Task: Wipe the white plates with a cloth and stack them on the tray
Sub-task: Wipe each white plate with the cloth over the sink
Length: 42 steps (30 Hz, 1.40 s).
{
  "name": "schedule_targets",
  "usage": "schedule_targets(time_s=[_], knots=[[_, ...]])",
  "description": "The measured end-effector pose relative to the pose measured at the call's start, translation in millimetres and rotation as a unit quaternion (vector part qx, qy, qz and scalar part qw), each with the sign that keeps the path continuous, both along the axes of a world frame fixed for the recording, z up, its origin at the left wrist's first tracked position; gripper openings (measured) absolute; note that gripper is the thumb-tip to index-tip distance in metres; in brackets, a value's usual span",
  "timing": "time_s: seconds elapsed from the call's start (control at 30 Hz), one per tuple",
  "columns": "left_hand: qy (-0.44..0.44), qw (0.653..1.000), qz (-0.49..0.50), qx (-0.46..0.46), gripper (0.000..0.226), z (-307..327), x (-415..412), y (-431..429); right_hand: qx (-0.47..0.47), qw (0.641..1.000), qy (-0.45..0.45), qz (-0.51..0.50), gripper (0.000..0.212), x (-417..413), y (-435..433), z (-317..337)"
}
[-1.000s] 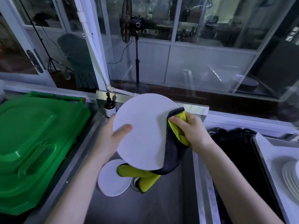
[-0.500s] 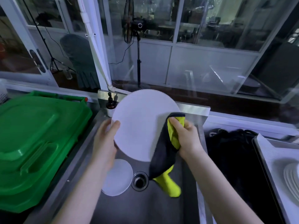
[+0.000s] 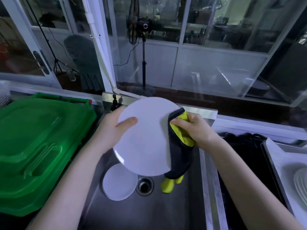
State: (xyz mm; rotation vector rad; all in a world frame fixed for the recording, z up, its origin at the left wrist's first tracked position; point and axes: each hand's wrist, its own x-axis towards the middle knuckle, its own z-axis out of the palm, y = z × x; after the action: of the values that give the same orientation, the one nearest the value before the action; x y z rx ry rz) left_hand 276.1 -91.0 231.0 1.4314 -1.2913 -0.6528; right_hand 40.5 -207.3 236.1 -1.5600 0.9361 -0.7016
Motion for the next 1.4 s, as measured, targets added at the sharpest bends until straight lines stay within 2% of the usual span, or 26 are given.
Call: schedule_targets(time_s=[0.1,0.17,0.23,0.3,0.33,0.43,0.5,0.53,0.6,0.7,0.83,0.9,0.97,1.03,1.1,1.17,1.23,1.27,1.33,1.4], knots=[[-0.171,0.979,-0.089,0.073,0.014,13,-5,-9,-0.105,0.982,0.12,0.099,0.027,12,2,9],[-0.194,0.971,-0.114,0.077,0.02,12,-10,-13,-0.123,0.976,0.134,0.122,0.034,17,6,3],[-0.117,0.99,-0.065,0.041,0.029,6,-11,-11,-0.109,0.986,0.099,0.076,0.035,13,9,-5],[0.033,0.998,0.046,0.003,0.027,-6,-13,-2,-0.043,0.999,0.011,-0.026,0.031,3,10,-17],[0.116,0.989,0.096,0.0,0.027,-14,-18,3,0.012,0.995,-0.053,-0.083,0.027,-1,10,-24],[0.28,0.951,0.13,0.03,0.047,-38,-49,14,0.174,0.941,-0.215,-0.197,0.012,0,22,-44],[0.325,0.933,0.152,0.024,0.048,-46,-67,13,0.224,0.917,-0.254,-0.211,0.01,6,32,-55],[0.321,0.931,0.175,0.013,0.04,-47,-69,11,0.235,0.914,-0.257,-0.209,0.01,8,35,-59],[0.287,0.938,0.196,0.015,0.022,-46,-63,6,0.224,0.923,-0.24,-0.201,0.01,6,36,-59],[0.182,0.974,0.133,0.022,0.021,-40,-39,6,0.161,0.959,-0.182,-0.145,0.01,-2,23,-40],[0.027,0.998,0.008,0.047,0.016,-16,-6,2,0.012,0.999,-0.015,-0.029,0.022,-6,6,-7],[-0.095,0.992,-0.028,0.078,0.009,-4,2,-5,-0.09,0.992,0.083,0.032,0.028,2,3,3],[-0.23,0.966,-0.07,0.099,0.015,3,-2,-9,-0.153,0.974,0.146,0.085,0.027,14,9,5],[-0.276,0.952,-0.074,0.112,0.015,3,-10,-12,-0.188,0.961,0.178,0.1,0.031,20,17,-2],[-0.231,0.969,-0.019,0.087,0.023,-2,-16,-9,-0.225,0.955,0.182,0.06,0.038,20,22,-11],[-0.17,0.98,0.105,0.02,0.038,-13,-25,-4,-0.245,0.956,0.157,-0.025,0.042,16,27,-20],[-0.056,0.967,0.246,-0.022,0.042,-26,-39,5,-0.256,0.949,0.129,-0.127,0.045,14,35,-29],[0.039,0.96,0.277,0.001,0.041,-30,-49,10,-0.265,0.942,0.121,-0.167,0.042,14,41,-34],[0.261,0.932,0.233,0.09,0.041,-31,-69,11,-0.306,0.921,0.111,-0.212,0.032,16,58,-43],[0.444,0.873,0.15,0.132,0.03,-24,-85,4,-0.372,0.9,0.097,-0.205,0.017,20,75,-52]])
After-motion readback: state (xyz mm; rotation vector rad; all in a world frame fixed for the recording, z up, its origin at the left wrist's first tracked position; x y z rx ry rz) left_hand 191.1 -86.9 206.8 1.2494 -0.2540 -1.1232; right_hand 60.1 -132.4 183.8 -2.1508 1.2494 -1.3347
